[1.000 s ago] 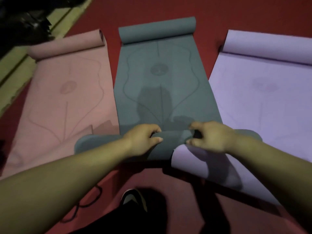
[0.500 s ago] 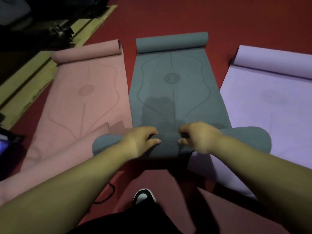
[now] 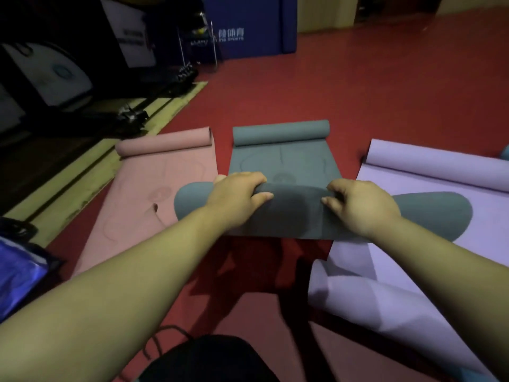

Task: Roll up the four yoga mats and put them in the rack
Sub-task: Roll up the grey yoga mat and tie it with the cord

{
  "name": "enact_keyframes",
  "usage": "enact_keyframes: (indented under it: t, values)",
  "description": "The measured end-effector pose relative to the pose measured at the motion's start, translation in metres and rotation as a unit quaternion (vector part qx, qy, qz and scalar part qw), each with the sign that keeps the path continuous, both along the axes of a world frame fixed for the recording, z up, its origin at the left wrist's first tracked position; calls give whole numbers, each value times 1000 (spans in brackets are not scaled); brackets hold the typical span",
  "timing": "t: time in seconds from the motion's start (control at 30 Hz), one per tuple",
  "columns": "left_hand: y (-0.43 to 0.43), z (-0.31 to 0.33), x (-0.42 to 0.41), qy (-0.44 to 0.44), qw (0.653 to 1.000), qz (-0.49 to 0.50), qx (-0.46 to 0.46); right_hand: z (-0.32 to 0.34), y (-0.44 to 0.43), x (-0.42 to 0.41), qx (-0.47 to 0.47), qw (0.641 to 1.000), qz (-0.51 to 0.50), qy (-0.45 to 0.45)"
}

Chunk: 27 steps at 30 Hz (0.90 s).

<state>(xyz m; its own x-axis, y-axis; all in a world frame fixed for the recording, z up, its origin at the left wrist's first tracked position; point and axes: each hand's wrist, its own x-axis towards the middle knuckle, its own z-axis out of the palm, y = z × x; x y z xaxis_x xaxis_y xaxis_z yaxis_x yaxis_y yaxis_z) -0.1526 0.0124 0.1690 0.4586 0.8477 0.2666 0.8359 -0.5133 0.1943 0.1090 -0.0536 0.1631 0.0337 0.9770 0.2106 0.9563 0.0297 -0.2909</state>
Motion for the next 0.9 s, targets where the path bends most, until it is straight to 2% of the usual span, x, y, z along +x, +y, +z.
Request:
enact_keyframes:
  t: [0.27,0.37,0.43,0.6,0.73,0.9]
  values:
    - [-27,88,22,16,996,-13,89,55,-35,14,133,991,-18,17]
    - [-42,100,21,32,996,-14,86,60,-48,17,136,991,4,18]
    - [-53,96,15,48,997,-19,63,54,-56,18,104,994,33,16]
    - [-77,33,-10,87,994,-19,-61,-2,-71,16,-21,994,103,25]
    - [-82,-35,-29,101,982,-7,-161,-59,-76,6,-103,989,104,25]
    - [-71,-110,-56,57,964,23,-260,-120,-71,4,-121,989,86,14]
